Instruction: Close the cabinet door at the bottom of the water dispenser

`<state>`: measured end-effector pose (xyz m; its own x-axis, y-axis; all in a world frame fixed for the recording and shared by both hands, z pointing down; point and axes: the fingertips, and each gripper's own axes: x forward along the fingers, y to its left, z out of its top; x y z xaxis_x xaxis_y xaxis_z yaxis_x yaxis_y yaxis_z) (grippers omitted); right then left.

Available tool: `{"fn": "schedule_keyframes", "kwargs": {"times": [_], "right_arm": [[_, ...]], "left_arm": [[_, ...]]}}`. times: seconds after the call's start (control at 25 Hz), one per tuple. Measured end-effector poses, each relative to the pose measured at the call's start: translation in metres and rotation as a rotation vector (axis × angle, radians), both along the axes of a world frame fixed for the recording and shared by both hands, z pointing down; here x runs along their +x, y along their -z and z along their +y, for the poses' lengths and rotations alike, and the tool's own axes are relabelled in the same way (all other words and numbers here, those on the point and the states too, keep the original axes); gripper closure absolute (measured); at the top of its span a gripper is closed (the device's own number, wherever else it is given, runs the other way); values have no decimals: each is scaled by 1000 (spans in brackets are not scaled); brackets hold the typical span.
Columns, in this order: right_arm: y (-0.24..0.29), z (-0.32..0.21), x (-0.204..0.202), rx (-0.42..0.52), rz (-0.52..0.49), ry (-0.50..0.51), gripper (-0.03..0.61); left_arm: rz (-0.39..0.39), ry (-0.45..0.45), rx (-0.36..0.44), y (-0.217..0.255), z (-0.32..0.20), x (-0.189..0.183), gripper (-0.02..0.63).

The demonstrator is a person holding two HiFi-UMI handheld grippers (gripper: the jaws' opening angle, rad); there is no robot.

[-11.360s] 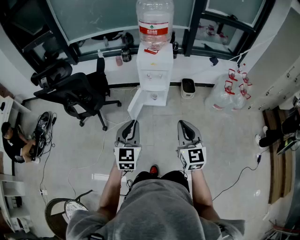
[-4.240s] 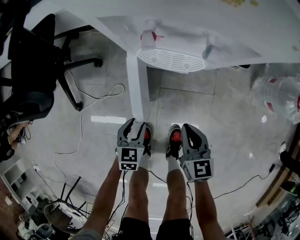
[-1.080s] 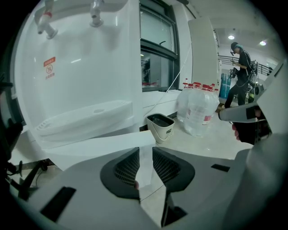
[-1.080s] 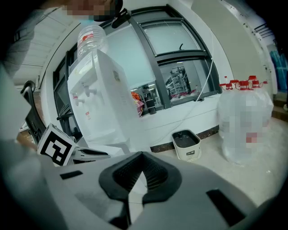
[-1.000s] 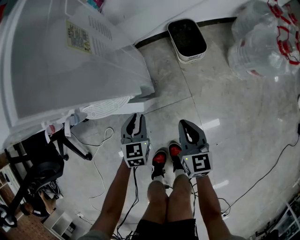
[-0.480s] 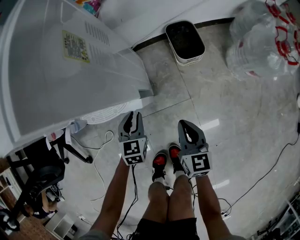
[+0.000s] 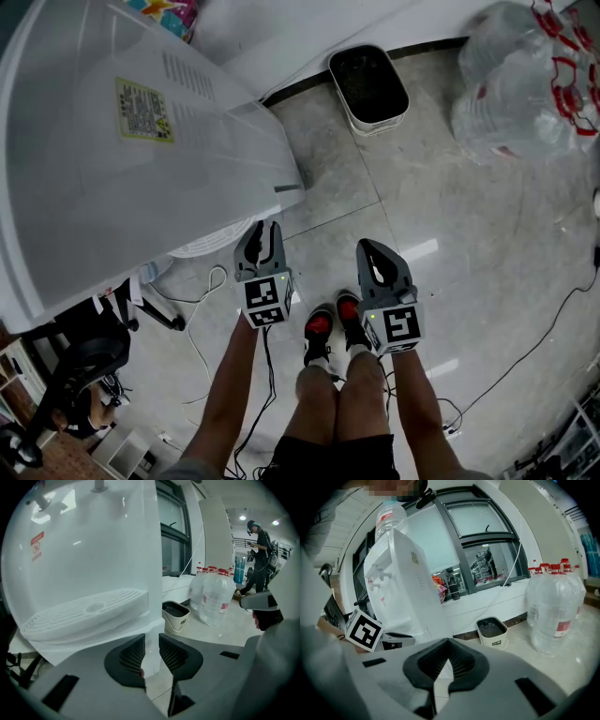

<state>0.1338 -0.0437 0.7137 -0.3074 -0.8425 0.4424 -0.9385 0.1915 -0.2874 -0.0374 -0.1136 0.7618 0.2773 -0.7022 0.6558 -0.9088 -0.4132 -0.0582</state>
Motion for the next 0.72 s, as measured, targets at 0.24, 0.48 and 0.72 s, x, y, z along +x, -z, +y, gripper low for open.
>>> {"fn": "schedule_keyframes", "kwargs": {"times": [0.24,0.48,0.72], "right_arm": [[-5,-6,1,-2,-2,-2,566],[0,-6,-1,-3,0,2,566],[22,-2,4,-2,18,16,566]], "left_arm": [[-1,16,17,0,-11,-2,505],[-6,2,10,2,-6,1,505],[9,-1,7,19,3,9,505]]}}
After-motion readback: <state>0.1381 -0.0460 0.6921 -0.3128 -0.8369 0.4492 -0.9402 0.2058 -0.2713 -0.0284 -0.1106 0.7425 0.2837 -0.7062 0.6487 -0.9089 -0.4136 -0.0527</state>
